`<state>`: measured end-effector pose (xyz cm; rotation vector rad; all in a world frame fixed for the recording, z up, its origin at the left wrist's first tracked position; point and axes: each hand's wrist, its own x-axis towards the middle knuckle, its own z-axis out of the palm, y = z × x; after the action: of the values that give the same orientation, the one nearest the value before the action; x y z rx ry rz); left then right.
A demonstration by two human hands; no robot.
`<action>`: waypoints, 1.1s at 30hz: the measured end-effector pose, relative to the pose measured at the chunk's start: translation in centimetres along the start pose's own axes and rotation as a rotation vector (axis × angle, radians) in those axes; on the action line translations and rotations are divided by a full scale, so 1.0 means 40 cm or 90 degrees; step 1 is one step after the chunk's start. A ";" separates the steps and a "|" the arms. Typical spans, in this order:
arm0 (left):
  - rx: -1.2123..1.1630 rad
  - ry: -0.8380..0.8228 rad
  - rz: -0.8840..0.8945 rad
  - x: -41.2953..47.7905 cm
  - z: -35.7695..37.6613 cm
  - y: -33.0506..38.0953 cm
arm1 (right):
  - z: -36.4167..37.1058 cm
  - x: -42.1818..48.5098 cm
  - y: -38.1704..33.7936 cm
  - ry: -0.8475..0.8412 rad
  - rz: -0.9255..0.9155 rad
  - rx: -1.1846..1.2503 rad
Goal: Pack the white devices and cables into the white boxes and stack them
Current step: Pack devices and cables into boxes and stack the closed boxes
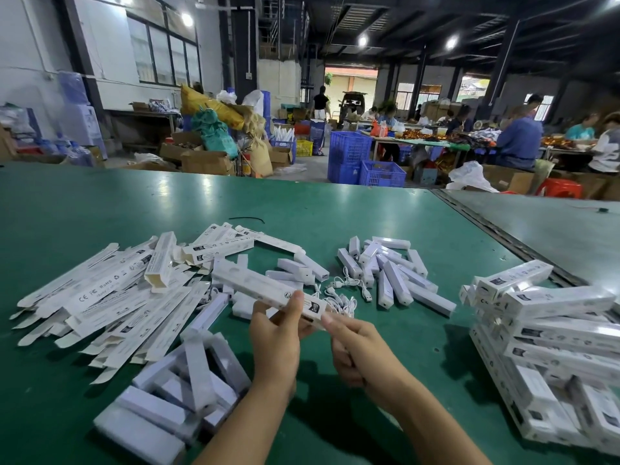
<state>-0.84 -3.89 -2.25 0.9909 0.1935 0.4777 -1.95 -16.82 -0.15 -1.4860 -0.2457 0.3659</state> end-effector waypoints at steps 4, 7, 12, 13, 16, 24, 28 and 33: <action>0.016 -0.012 -0.053 -0.005 0.006 -0.007 | -0.007 -0.016 -0.014 -0.149 0.080 0.041; 0.012 -0.031 -0.094 -0.010 0.010 -0.013 | -0.005 -0.017 -0.020 -0.176 0.111 0.093; -0.021 0.069 -0.041 0.006 -0.001 0.006 | -0.024 0.016 0.015 0.079 -0.047 -0.020; -0.037 0.097 -0.027 0.013 -0.007 0.011 | -0.038 0.029 0.026 0.185 -0.096 -0.163; -0.041 0.148 -0.012 0.024 -0.021 0.017 | -0.082 0.063 0.055 0.323 -0.106 -0.619; -0.015 0.184 -0.015 0.031 -0.027 0.016 | -0.079 0.101 0.074 0.255 -0.082 -0.850; 0.004 0.180 -0.016 0.028 -0.027 0.014 | -0.079 0.093 0.072 0.265 -0.118 -0.824; 0.004 0.185 -0.032 0.032 -0.032 0.008 | -0.083 0.092 0.068 0.221 -0.177 -0.747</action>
<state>-0.28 -2.15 -2.60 0.9184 0.4792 0.5742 2.45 -18.35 -3.33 -2.5807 -0.4125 -0.3517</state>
